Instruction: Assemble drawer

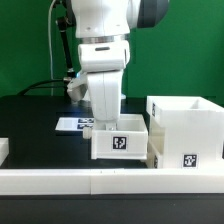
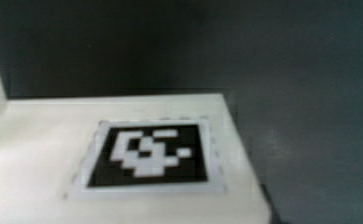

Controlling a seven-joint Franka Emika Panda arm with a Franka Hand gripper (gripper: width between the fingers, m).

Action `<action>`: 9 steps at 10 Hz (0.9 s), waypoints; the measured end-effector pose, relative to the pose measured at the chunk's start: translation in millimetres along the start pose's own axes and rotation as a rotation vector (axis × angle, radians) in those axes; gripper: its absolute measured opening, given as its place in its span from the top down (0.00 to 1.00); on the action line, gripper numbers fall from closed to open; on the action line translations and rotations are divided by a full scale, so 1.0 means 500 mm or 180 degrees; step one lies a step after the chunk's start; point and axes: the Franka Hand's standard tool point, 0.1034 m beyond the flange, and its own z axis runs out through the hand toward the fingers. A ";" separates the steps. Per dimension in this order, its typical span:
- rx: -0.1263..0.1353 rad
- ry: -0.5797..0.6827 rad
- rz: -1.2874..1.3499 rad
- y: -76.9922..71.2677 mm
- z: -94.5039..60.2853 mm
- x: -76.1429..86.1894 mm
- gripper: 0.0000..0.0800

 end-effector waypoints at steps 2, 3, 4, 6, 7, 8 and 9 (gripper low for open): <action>0.0023 -0.0001 -0.0056 -0.002 0.002 0.000 0.95; 0.0046 0.0000 -0.0154 -0.002 0.001 0.003 0.95; 0.0046 -0.0005 -0.0183 -0.003 0.001 0.010 0.95; 0.0035 -0.0007 -0.0218 -0.002 -0.003 0.014 0.95; 0.0045 -0.0004 -0.0211 -0.003 0.001 0.012 0.95; 0.0051 -0.0003 -0.0209 -0.004 0.002 0.012 0.95; 0.0052 -0.0003 -0.0208 -0.004 0.003 0.012 0.95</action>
Offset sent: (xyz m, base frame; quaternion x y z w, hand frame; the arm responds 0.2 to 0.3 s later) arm 0.0011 0.0095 0.0050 0.0091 -0.0341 -0.0860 0.9957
